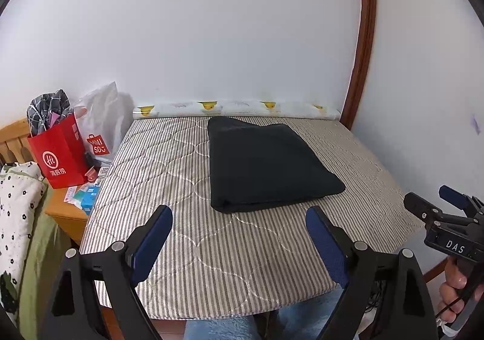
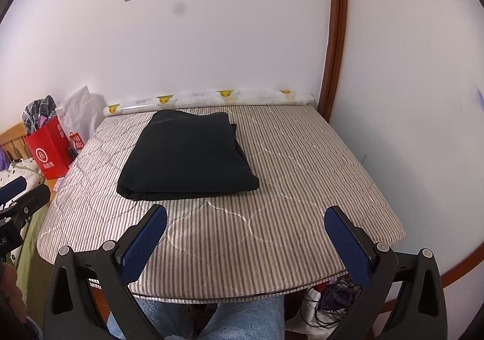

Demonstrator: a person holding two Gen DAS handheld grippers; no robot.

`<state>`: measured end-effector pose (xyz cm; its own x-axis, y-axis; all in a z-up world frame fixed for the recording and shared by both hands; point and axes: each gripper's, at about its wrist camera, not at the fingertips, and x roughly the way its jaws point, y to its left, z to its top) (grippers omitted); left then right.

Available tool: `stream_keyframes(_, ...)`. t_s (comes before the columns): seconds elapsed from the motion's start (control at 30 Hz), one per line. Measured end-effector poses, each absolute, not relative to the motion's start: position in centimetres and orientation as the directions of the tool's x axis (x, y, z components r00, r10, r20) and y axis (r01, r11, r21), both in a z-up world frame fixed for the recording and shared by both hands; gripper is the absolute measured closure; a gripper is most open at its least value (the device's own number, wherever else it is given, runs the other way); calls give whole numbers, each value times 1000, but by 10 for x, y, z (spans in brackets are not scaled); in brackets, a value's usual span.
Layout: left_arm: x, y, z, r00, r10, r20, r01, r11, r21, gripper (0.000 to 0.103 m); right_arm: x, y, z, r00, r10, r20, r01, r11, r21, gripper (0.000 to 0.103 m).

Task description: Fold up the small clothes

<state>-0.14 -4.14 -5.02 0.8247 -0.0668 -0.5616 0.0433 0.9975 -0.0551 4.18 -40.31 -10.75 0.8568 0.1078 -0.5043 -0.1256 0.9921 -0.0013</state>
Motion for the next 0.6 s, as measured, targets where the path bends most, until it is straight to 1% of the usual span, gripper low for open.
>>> stream_keyframes(0.5,-3,-39,-52,821,-64,-568,40,998,-54,14,41,-409,-105,855,131,-501,-136,990,28,1)
stream_keyframes(0.6,-3,-38,-52,819,-63,-570,38,998,-56,14,41,-409,-105,858,117,-500,-123,992,20,1)
